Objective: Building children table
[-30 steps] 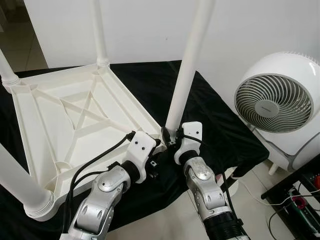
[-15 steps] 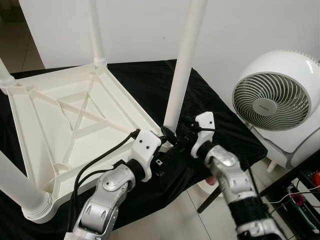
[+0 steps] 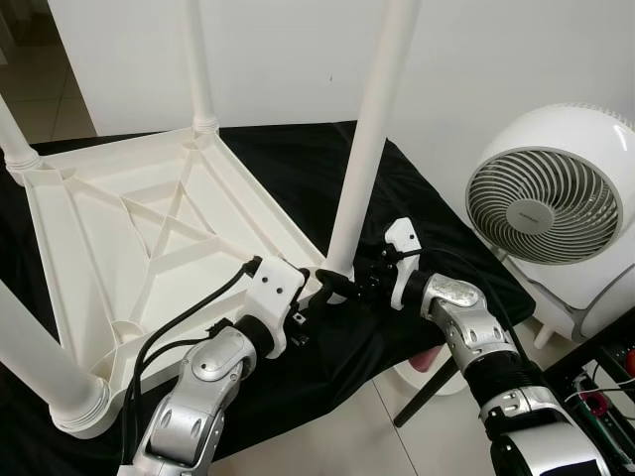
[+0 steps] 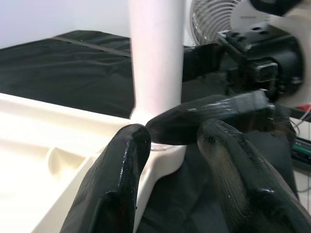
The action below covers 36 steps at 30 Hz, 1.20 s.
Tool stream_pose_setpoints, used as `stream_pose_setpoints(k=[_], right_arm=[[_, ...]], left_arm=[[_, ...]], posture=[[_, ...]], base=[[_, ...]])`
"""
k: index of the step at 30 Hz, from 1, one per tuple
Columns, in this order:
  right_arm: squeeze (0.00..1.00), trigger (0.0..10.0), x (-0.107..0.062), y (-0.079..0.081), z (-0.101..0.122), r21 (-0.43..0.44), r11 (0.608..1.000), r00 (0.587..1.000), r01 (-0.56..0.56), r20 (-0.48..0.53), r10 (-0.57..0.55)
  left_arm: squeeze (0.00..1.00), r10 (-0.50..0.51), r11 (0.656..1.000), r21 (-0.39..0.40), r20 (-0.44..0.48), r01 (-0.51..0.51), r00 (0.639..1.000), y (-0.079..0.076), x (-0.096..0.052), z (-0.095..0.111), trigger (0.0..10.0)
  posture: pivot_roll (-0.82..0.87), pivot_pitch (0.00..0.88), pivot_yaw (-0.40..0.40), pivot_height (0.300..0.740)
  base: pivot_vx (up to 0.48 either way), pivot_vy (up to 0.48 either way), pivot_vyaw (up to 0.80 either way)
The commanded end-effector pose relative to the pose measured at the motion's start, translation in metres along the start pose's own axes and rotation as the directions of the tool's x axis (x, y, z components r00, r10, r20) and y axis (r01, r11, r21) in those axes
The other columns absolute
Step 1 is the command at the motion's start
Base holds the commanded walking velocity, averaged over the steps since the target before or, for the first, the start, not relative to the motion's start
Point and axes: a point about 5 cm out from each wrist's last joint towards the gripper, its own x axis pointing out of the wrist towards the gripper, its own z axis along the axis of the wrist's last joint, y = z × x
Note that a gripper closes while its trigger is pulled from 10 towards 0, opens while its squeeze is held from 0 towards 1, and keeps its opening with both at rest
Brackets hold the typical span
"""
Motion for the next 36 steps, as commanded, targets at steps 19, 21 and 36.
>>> stream_pose_setpoints(k=[19,21,36], right_arm=[[0.0,0.0,-0.003,-0.005,-0.017,0.014,0.992,0.991,0.128,-0.042,-0.128],[0.0,0.0,-0.003,-0.003,-0.019,0.02,0.984,0.984,0.175,-0.04,-0.174],[0.0,0.0,0.004,0.032,-0.032,0.169,0.685,0.703,0.708,-0.084,-0.706]], left_arm=[[0.0,0.024,1.0,0.015,-0.035,-0.023,0.999,-0.002,-0.009,-0.004,10.0],[0.0,0.024,1.0,0.013,-0.036,-0.023,0.999,-0.002,-0.008,-0.005,10.0],[0.0,0.011,1.0,0.014,-0.04,-0.011,0.999,-0.001,0.0,-0.007,10.0]], posture=[[0.12,0.066,-0.117,0.74],[0.11,0.064,-0.117,0.74],[0.08,0.036,-0.101,0.74]], base=[[0.0,0.0,0.0],[0.0,0.0,0.0],[0.0,0.0,0.0]])
